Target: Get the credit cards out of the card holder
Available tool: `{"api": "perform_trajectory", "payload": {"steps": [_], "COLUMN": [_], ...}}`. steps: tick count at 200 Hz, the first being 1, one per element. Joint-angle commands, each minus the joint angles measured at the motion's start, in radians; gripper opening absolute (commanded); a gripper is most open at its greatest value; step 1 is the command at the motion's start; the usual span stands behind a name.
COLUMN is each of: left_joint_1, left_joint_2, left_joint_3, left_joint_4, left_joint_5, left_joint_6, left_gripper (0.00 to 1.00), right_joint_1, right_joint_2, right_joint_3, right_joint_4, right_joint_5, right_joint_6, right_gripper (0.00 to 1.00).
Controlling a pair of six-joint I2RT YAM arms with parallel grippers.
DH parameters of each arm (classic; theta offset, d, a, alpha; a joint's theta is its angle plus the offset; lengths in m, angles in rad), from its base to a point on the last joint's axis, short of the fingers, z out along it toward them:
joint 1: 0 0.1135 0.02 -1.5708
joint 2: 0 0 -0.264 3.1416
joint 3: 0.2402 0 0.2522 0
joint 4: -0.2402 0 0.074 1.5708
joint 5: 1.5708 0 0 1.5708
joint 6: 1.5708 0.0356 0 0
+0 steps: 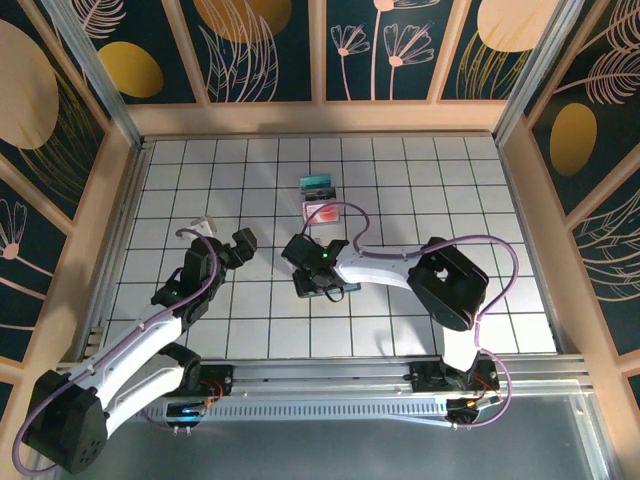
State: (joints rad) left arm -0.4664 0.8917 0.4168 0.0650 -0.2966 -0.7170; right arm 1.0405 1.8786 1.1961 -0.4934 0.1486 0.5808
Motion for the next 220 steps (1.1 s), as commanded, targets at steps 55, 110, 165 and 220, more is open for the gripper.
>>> {"api": "perform_trajectory", "payload": {"steps": [55, 110, 165, 220], "left_joint_1": [0.005, 0.005, 0.004, 0.000], "left_joint_2": [0.004, -0.008, -0.013, 0.023], "left_joint_3": [0.023, 0.033, 0.039, 0.073], "left_joint_4": [0.006, -0.007, -0.014, -0.028], "left_joint_5": [-0.013, -0.016, -0.022, 0.030], "left_joint_6": [0.003, 0.031, 0.050, 0.131], "left_gripper": [0.99, 0.99, 0.99, 0.99], "right_joint_1": [-0.025, -0.034, -0.041, -0.072], "right_joint_2": [-0.034, -0.084, -0.078, -0.104], "right_joint_3": [-0.026, -0.017, -0.009, -0.034], "right_joint_4": [0.027, -0.031, -0.073, -0.078], "right_joint_5": [0.004, 0.123, 0.192, 0.205], "right_joint_6": [0.015, 0.036, 0.045, 0.063], "right_gripper": [0.43, 0.44, 0.44, 0.36]}}
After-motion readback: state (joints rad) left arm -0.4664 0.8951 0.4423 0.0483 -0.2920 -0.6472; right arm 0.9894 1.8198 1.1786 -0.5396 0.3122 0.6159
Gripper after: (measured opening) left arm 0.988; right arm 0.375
